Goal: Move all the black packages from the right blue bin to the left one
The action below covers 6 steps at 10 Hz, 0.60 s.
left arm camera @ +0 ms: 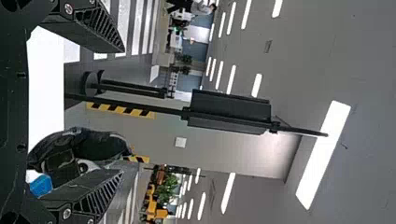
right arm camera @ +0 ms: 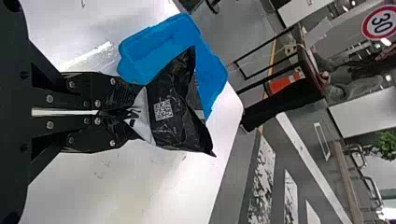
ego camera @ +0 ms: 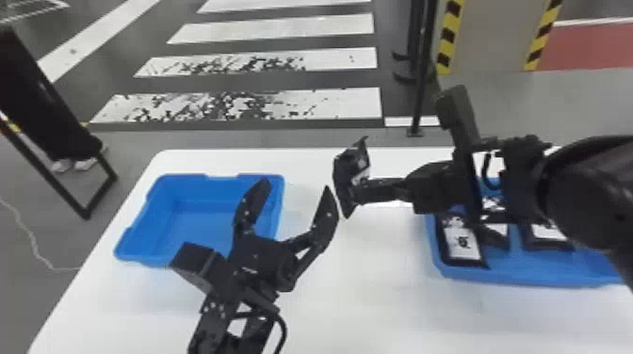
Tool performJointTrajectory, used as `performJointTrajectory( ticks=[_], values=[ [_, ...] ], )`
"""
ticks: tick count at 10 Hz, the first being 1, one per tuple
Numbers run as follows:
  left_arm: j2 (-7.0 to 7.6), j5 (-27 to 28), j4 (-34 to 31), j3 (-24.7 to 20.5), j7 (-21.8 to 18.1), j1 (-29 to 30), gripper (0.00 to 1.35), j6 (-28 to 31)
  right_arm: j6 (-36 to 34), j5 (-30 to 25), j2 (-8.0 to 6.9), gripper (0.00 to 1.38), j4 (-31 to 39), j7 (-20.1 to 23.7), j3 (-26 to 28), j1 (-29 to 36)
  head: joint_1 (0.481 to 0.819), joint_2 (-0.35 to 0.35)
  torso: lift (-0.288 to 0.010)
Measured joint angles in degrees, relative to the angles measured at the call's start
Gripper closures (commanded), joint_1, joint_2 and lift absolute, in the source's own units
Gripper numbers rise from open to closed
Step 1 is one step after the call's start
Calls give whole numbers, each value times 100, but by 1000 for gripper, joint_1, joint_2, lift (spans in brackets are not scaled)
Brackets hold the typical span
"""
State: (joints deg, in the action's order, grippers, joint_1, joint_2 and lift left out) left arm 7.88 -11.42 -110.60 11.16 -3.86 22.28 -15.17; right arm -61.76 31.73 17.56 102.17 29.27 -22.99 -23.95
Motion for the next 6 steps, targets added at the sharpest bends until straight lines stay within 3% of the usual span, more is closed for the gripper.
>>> performJointTrajectory(
  ticks=[2,5,6],
  values=[
    [10,2,0,25,0,-11,145,51,131,172,-14,1118,7,-2,-344,-63,695,196,-140],
    [7,-12,0,-3,27,-6,318,109,226,338,-16,1118,54,-10,-707,-91,695,231,-140],
    [1,-12,0,-36,40,3,506,135,237,383,-16,1118,94,-10,-791,-93,695,246,-140]
  ],
)
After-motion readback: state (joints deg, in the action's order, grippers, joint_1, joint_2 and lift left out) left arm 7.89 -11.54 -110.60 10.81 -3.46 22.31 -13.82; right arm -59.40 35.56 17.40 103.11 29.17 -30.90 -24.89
